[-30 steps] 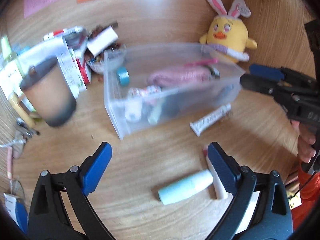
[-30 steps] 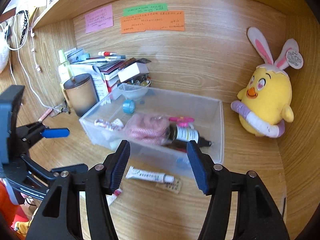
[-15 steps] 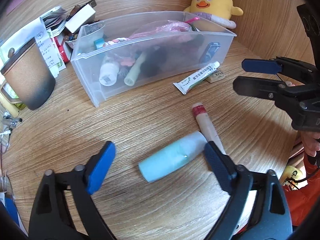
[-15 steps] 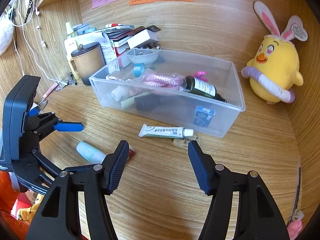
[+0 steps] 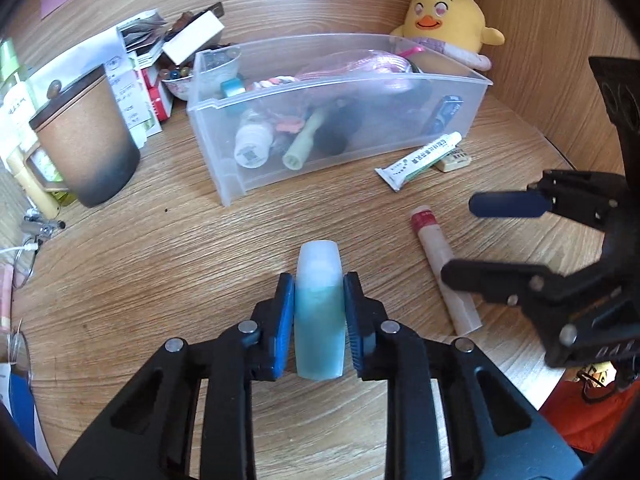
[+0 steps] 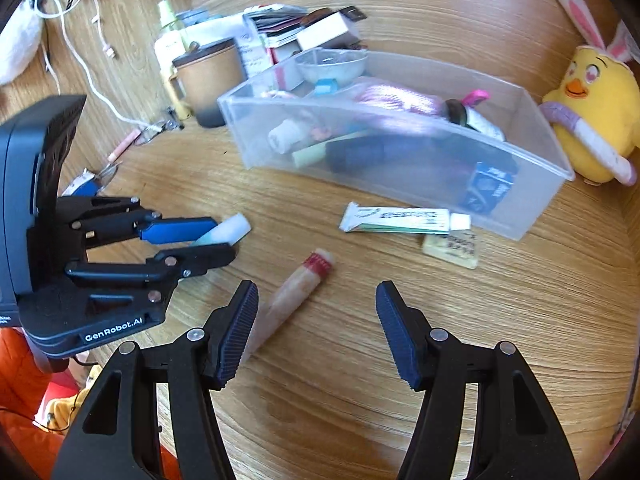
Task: Organize objects
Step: 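Grasp the light blue bottle with the left tool while the right tool grasps the beige tube, then carry both items into the clear box and open both tools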
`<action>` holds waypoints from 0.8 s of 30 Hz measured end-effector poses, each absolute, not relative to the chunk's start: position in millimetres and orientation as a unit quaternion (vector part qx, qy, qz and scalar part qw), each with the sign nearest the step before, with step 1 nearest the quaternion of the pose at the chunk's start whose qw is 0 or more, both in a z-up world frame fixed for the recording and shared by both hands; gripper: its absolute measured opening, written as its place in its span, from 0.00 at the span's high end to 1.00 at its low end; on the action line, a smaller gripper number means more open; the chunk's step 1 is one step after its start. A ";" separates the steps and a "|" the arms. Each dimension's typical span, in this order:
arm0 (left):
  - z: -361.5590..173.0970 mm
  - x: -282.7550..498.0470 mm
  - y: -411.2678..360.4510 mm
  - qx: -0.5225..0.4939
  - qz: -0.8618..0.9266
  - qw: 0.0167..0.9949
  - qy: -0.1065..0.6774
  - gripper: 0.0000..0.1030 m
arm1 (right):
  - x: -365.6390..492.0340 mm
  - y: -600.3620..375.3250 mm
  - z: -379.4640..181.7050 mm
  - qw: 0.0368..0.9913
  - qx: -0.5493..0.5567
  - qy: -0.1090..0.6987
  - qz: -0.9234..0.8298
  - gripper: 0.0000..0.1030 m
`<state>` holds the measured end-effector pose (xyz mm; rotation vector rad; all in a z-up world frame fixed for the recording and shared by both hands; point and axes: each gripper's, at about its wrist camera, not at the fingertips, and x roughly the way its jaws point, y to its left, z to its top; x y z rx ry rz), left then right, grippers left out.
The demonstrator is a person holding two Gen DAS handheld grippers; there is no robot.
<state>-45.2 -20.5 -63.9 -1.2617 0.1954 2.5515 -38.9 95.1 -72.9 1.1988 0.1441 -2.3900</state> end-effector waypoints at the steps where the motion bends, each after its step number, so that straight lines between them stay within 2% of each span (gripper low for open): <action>1: -63.3 -45.2 -21.9 -0.436 0.886 0.141 0.066 0.76 | -38.4 91.5 -74.8 0.234 0.438 0.056 -0.866 0.44; 3: -59.7 -43.7 -25.4 -0.430 0.891 0.135 0.060 0.76 | -38.8 86.7 -78.2 0.233 0.439 0.061 -0.866 0.47; 11: -39.9 -45.5 -30.3 -0.401 0.906 0.130 0.039 0.76 | -38.9 81.4 -84.1 0.226 0.433 0.086 -0.868 0.86; 17: -24.2 -47.9 -27.7 -0.378 0.916 0.133 0.031 0.76 | -41.6 96.1 -76.7 0.215 0.424 0.069 -0.877 0.86; 24: -0.1 -52.3 -25.5 -0.343 0.929 0.135 0.022 0.76 | -41.3 116.6 -42.3 0.206 0.383 0.043 -0.899 0.86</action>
